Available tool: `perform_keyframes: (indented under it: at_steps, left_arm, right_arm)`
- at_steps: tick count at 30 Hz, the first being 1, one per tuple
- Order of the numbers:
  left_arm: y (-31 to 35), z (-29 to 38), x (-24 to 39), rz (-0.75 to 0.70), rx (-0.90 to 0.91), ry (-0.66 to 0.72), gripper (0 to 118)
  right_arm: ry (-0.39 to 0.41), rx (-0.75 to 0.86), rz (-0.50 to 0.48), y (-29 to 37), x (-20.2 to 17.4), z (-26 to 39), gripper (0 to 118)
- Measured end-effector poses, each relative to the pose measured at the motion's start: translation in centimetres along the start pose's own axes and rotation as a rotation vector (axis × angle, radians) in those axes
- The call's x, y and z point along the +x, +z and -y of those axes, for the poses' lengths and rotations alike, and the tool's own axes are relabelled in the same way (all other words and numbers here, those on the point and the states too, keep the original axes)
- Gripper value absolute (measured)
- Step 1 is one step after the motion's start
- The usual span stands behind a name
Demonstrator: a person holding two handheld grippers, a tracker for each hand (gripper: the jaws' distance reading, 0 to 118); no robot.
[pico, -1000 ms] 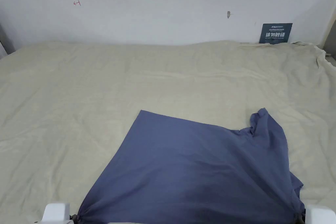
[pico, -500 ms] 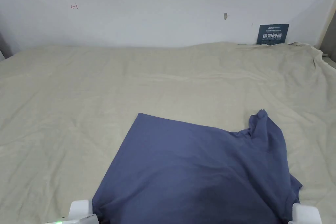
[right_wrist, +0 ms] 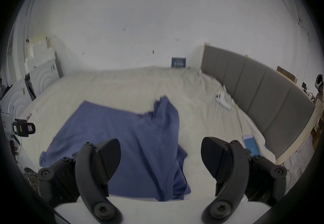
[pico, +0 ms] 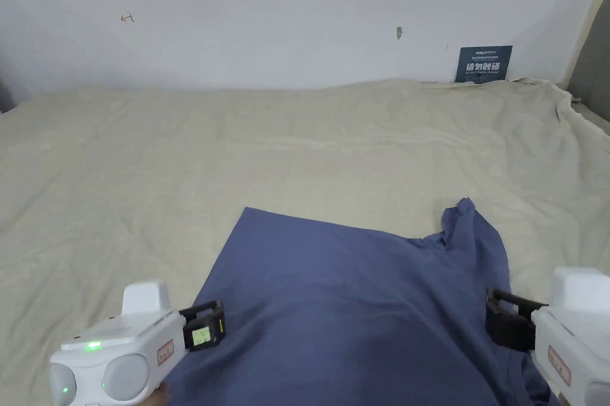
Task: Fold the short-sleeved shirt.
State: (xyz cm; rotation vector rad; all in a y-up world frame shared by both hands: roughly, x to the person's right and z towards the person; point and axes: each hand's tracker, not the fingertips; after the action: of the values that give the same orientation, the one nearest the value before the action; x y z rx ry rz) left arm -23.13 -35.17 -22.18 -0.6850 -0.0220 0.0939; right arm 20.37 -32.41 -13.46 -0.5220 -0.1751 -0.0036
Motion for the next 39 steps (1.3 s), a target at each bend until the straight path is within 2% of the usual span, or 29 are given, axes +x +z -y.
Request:
perform_keyframes:
  at_steps: [4,5,6,7,9,10,11,12,13,20,27,28,30,31,32,33,36,39]
  left_arm:
    - [1.5,-2.3,1.3,0.042,0.119,0.006,102]
    - [1.8,-2.6,1.7,0.046,0.147,-0.017,99]
    - [2.0,-2.8,2.1,0.045,0.169,-0.039,90]
    - [2.1,-3.0,2.4,0.047,0.192,-0.059,78]
    - [2.2,-3.1,2.9,0.057,0.221,-0.076,32]
    - [2.1,-3.2,3.0,0.072,0.217,-0.075,15]
    - [1.8,-3.4,3.0,0.1,0.213,-0.067,3]
    - [1.6,-3.6,2.9,0.138,0.209,-0.054,0]
    - [1.4,-3.7,3.0,0.164,0.203,-0.048,0]
    - [-3.5,-6.6,3.7,0.168,0.136,-0.079,0]
    - [-14.5,-12.1,3.7,0.173,-0.002,-0.124,0]
    - [-16.5,-12.9,3.7,0.167,-0.027,-0.124,3]
    - [-20.3,-14.3,3.8,0.171,-0.12,-0.125,31]
    - [-22.2,-14.8,3.8,0.163,-0.163,-0.12,52]
    - [-23.9,-15.2,3.7,0.161,-0.184,-0.103,78]
    - [-25.6,-15.6,3.7,0.146,-0.206,-0.097,78]
    - [-29.9,-16.4,4.2,0.103,-0.246,-0.134,94]
    - [-33.8,-16.8,4.1,0.093,-0.286,-0.109,94]
  right_arm:
    - [-0.016,0.106,0.029,1.0,0.0,-1.5,95]
    - [-0.013,0.122,0.034,0.6,0.5,-1.4,95]
    - [-0.012,0.141,0.034,0.7,0.7,-1.4,92]
    - [-0.014,0.158,0.037,0.8,0.7,-1.5,84]
    - [-0.009,0.182,0.054,0.9,0.5,-1.7,39]
    - [-0.001,0.188,0.058,0.9,0.5,-1.7,16]
    - [-0.001,0.192,0.055,0.7,0.7,-1.7,4]
    - [-0.012,0.201,0.044,0.6,1.0,-1.6,3]
    - [-0.021,0.201,0.025,0.6,0.9,-1.7,0]
    - [-0.04,0.185,0.041,-1.9,1.3,-2.3,0]
    - [-0.05,0.124,0.063,-5.9,1.5,-2.4,0]
    - [-0.05,0.114,0.067,-6.5,1.5,-2.3,0]
    - [-0.055,0.098,0.073,-8.0,1.3,-2.5,0]
    - [-0.058,0.088,0.075,-8.7,1.3,-2.4,0]
    - [-0.061,0.079,0.076,-9.2,1.2,-2.3,0]
    - [-0.062,0.071,0.078,-10.0,1.2,-2.3,0]
    - [-0.062,0.051,0.081,-11.6,1.0,-2.0,0]
    - [-0.064,0.036,0.086,-13.0,0.9,-1.6,0]
